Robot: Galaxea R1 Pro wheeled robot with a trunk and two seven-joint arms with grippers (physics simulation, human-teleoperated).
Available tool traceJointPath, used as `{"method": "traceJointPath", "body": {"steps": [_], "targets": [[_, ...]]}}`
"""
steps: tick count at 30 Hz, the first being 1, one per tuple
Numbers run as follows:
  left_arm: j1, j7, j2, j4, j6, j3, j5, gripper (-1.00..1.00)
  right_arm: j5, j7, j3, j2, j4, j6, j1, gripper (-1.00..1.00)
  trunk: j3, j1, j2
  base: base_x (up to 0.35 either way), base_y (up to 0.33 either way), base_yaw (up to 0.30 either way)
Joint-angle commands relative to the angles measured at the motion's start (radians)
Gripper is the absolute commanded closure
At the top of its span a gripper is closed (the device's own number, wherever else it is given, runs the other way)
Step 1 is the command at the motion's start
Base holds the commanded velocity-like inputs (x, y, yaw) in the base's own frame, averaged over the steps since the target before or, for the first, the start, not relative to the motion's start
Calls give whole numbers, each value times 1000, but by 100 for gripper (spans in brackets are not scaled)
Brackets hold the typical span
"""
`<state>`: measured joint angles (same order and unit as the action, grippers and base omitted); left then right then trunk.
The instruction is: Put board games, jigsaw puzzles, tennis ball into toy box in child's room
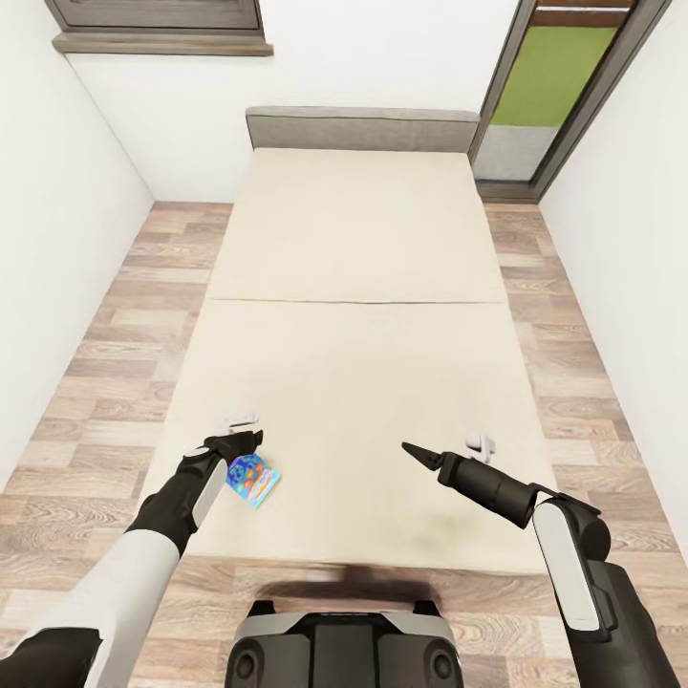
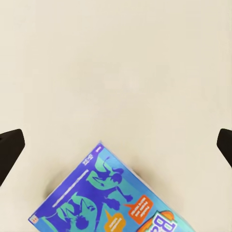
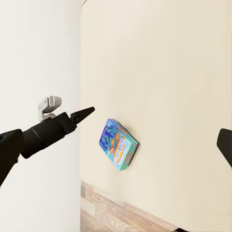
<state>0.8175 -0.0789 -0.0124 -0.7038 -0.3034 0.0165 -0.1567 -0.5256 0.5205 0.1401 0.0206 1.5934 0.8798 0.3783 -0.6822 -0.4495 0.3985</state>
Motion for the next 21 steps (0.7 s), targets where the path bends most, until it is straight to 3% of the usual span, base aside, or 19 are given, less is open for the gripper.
{"method": "traceJointPath", "body": {"steps": [1,21], "targets": [[0,-6,-1,-2,-5,2,-11,-100,1,4,1,0,0,2,1,-100,-1,-1,2,0,0,0],[0,-5,0,-2,-3,3,-10,-100,0,5,-3,0,3,-1,1,-100,-4,-1,2,0,0,0]]}}
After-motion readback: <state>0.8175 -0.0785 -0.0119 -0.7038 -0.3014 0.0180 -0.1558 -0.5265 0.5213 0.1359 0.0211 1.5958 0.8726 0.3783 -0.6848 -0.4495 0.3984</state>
